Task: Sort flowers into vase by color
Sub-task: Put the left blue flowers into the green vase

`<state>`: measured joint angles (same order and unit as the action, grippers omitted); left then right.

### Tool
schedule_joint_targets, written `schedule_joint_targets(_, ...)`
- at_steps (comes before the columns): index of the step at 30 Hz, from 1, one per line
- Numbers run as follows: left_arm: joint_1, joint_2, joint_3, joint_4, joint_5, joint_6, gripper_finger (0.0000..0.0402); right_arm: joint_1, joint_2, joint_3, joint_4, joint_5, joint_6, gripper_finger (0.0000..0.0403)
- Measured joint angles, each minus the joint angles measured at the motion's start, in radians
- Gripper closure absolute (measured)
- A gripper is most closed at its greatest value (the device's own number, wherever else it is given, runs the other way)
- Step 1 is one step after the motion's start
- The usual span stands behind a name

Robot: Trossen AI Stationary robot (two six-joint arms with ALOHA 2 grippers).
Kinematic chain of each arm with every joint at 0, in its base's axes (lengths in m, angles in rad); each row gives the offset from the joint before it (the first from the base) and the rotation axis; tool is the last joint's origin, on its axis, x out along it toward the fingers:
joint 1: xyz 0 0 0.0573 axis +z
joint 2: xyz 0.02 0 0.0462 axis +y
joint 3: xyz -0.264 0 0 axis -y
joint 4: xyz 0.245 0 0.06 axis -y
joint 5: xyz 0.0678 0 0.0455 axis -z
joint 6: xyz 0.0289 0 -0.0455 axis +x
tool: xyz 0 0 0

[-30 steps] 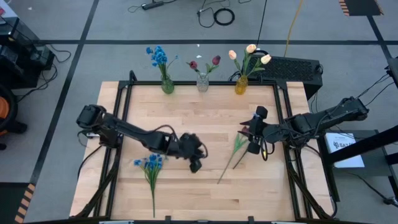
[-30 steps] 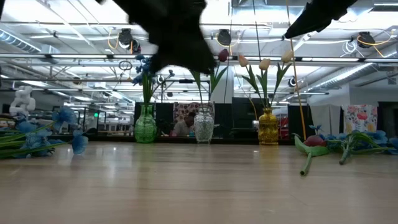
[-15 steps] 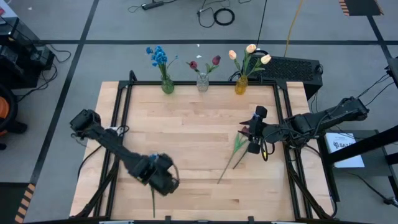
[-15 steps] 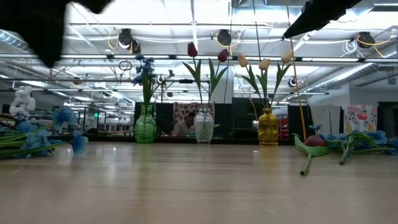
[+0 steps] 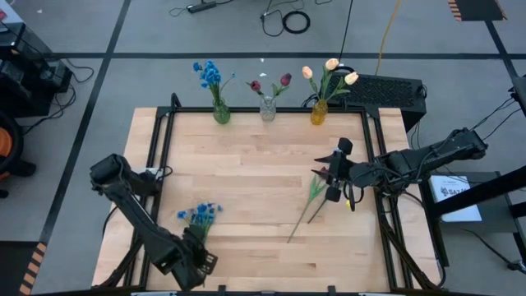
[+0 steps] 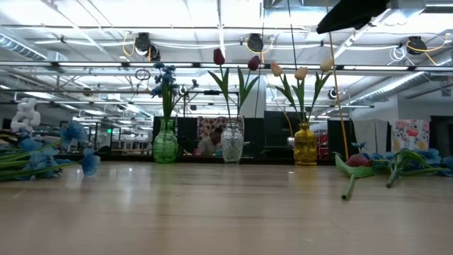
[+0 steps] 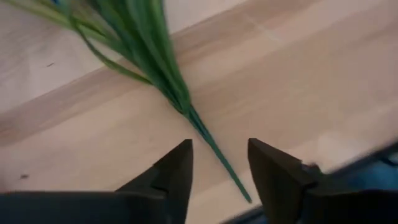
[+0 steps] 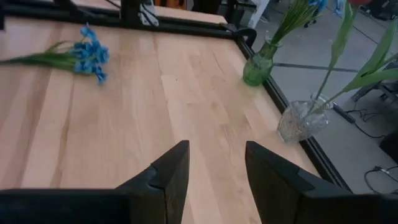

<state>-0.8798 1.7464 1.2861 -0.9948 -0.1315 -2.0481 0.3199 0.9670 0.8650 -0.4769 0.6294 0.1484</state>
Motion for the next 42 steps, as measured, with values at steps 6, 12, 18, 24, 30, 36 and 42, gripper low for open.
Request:
schedule_joint_targets(6,-0.012,0.071,0.000,-0.010,0.000,-0.074,0.0183,0.000,0.001,0.000,0.003,-0.002,0.030,0.0255)
schedule_joint_targets(12,0.001,0.141,0.000,-0.009,-0.001,-0.094,0.0162,0.000,0.036,0.000,0.003,0.001,0.038,0.0255)
schedule_joint_targets(18,0.025,0.185,0.000,-0.016,-0.002,-0.094,0.0162,-0.007,0.090,0.000,0.010,0.002,0.003,0.0255)
schedule_joint_targets(24,0.054,0.210,-0.023,-0.009,0.001,-0.086,0.0162,-0.025,0.137,0.000,0.045,0.001,-0.040,0.0255)
schedule_joint_targets(30,0.077,0.208,-0.032,0.000,0.028,-0.017,0.0166,-0.041,0.169,0.000,0.058,0.002,-0.063,0.0255)
schedule_joint_targets(36,0.105,0.208,-0.032,-0.031,0.013,0.059,0.0229,-0.045,0.199,0.000,0.056,0.002,-0.063,0.0255)
schedule_joint_targets(42,0.152,0.211,-0.035,-0.070,-0.015,0.191,0.0312,-0.045,0.233,0.000,0.054,0.002,-0.059,0.0255)
